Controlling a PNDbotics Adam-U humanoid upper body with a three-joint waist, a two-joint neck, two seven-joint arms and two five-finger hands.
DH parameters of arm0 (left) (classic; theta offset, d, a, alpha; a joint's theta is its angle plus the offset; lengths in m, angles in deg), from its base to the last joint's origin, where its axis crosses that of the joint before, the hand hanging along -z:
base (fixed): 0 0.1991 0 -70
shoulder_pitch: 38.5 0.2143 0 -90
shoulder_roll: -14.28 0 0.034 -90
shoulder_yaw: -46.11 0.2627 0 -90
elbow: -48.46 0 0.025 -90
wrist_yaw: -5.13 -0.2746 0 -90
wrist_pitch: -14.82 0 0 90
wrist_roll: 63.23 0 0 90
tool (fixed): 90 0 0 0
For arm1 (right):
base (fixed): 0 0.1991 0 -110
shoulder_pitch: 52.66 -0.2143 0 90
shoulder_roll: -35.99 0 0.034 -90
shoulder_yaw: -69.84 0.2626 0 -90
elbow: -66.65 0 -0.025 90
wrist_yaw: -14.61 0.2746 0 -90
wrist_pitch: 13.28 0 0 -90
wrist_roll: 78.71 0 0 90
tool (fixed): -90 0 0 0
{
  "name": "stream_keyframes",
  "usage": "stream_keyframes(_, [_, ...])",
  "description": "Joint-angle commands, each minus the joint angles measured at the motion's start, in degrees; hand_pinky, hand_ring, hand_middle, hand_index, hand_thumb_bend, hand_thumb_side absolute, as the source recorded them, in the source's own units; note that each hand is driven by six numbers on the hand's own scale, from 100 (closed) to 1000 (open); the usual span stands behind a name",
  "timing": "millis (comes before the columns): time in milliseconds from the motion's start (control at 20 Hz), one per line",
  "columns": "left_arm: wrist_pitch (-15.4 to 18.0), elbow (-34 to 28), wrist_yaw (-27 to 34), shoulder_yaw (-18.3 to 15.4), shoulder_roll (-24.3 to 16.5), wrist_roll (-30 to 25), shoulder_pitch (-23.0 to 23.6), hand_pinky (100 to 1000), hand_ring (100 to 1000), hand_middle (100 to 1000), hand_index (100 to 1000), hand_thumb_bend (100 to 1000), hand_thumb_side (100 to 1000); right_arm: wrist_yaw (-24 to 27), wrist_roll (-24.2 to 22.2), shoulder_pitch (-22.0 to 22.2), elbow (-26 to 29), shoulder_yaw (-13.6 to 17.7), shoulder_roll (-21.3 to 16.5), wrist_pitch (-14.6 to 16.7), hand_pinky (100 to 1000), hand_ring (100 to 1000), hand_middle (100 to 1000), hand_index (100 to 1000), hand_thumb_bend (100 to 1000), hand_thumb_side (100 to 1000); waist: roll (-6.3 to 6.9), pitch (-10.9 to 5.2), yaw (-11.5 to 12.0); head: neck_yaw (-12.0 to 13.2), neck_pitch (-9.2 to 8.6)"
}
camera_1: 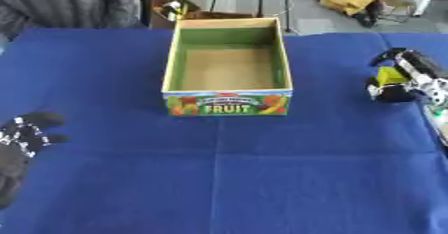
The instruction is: Pick up objects on the table and place them in the box.
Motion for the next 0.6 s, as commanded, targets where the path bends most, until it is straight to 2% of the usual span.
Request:
stream_keyframes(50, [0.0, -1.1, -0.1, -0.1, -0.7, 0.0, -0.7, 708, 829, 692, 727, 519, 1000, 1.6, 0.5, -0.9, 3.0, -0.3, -1.8, 0.4, 195, 515, 808, 758, 100, 100, -0.17, -1.69, -0.2, 0.3, -0.25])
stream_keyframes(400, [-0.1, -0.9, 0.0, -0.3, -0.9, 0.0, -0.2, 709, 829, 693, 727, 522, 1000, 4.9, -0.4, -1.7, 10.7, -1.8, -2.2, 0.8, 193, 512, 810, 759, 100, 100, -1.01, -3.09, -1.0, 0.4, -0.13])
stream_keyframes(600, [-0.1, -0.9, 0.1, -0.2, -1.0, 0.0, 0.0, 710, 829, 693, 727, 525, 1000, 7.0, -1.2, -3.4, 13.8, -2.8, -1.2, 0.7, 193, 514, 809, 759, 100, 100, -1.56, -3.99, -0.8, 0.3, -0.13])
